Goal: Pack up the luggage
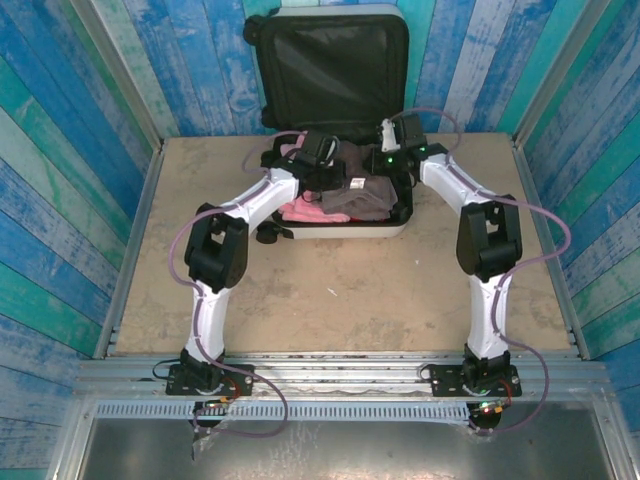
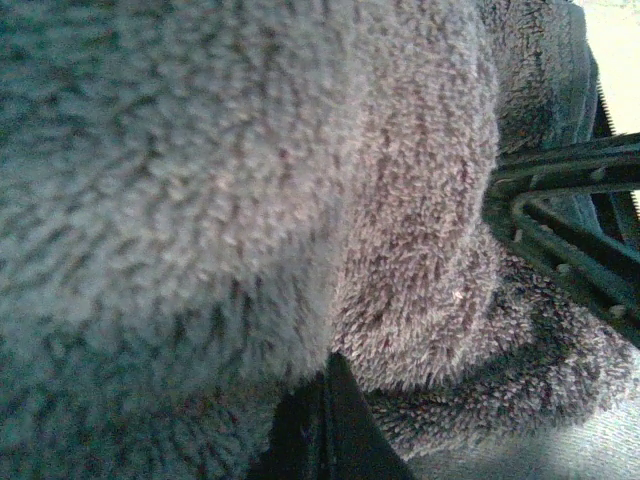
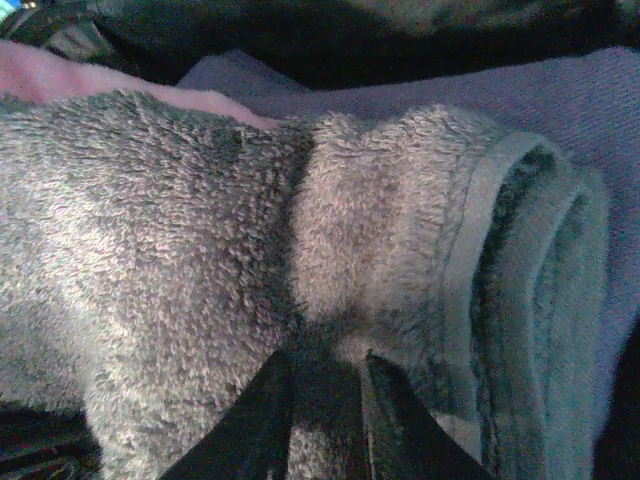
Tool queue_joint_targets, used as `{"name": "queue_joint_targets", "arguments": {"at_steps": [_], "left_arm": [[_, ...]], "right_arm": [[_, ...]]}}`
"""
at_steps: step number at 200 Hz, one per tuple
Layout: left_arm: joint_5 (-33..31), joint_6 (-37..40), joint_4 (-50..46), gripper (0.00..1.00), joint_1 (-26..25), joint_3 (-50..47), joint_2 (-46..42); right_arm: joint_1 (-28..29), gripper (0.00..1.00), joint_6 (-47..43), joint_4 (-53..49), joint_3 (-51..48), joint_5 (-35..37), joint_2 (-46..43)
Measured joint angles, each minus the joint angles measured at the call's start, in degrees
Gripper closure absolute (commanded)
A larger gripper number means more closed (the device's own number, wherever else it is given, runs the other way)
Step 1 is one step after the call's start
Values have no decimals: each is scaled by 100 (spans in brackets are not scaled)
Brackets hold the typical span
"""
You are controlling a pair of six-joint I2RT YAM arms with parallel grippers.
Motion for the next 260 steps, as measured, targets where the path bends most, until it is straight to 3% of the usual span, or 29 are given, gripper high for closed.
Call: {"name": "queue_joint_targets", "arguments": {"at_steps": [18, 37, 77, 104, 148, 200, 233, 241, 252, 260], "left_arm": [[-85, 92, -46, 97, 13, -28, -170], [-195, 177, -210, 97, 46, -28, -387], [-269, 181, -503, 97, 149, -52, -1051], [-149, 70, -435, 97, 168, -254, -1569], [48, -52, -442, 98, 149, -568, -1700], [-74, 83, -518, 100, 149, -627, -1093], [-221, 190, -525, 100, 149, -660, -872], [-304, 212, -494, 100, 149, -658, -879], [-448, 249, -472, 100, 136, -658, -881], [-553, 293, -470, 100, 125, -656, -883]], "right_arm": [[-7, 64, -107, -232, 17, 122, -299], [-11, 64, -199, -518, 72, 232, -664], [-4, 78, -245, -815, -199, 142, -1705], [179, 82, -208, -817, -802, -11, -2275], [800, 86, -70, -708, -1779, -153, -2216], [782, 89, 245, -372, -2245, -116, -1860], [785, 79, 273, -310, -2227, -96, -1764], [785, 73, 258, -345, -2179, -70, -1764], [776, 57, 203, -435, -2026, -4, -1764], [767, 53, 199, -474, -1932, 28, -1775]]}}
